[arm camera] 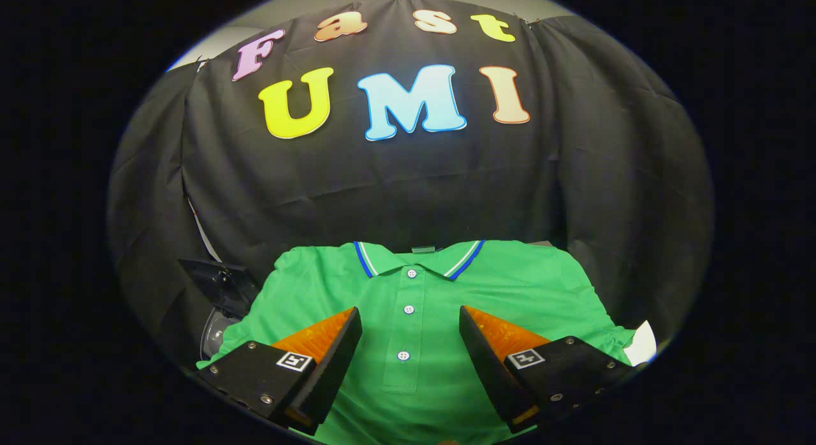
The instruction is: Put the clothes into the washing machine and then close the washing machine lid.
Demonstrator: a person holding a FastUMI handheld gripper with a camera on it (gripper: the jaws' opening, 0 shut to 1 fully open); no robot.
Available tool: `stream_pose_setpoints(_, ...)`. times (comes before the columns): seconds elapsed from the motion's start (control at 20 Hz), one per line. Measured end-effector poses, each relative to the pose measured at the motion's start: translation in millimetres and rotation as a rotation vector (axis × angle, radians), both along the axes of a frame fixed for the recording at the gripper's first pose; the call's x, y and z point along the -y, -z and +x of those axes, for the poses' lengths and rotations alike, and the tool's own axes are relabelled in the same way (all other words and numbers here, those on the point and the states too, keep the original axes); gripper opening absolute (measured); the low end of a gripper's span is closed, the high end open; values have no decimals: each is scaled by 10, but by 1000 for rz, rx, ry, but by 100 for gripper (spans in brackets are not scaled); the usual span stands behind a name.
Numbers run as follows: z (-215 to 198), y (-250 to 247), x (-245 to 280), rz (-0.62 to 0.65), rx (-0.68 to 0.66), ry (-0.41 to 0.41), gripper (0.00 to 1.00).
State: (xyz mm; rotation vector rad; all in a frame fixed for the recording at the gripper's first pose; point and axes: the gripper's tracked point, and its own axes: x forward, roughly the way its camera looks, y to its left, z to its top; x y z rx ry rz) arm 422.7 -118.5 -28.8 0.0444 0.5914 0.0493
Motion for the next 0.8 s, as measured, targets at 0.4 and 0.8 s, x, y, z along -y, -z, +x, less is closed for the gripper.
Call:
stream_pose_setpoints(0.4,11,158,-1,-77,-76,-42,96)
stream_pose_setpoints(0.8,28,148,-85,-51,-110,-60,64)
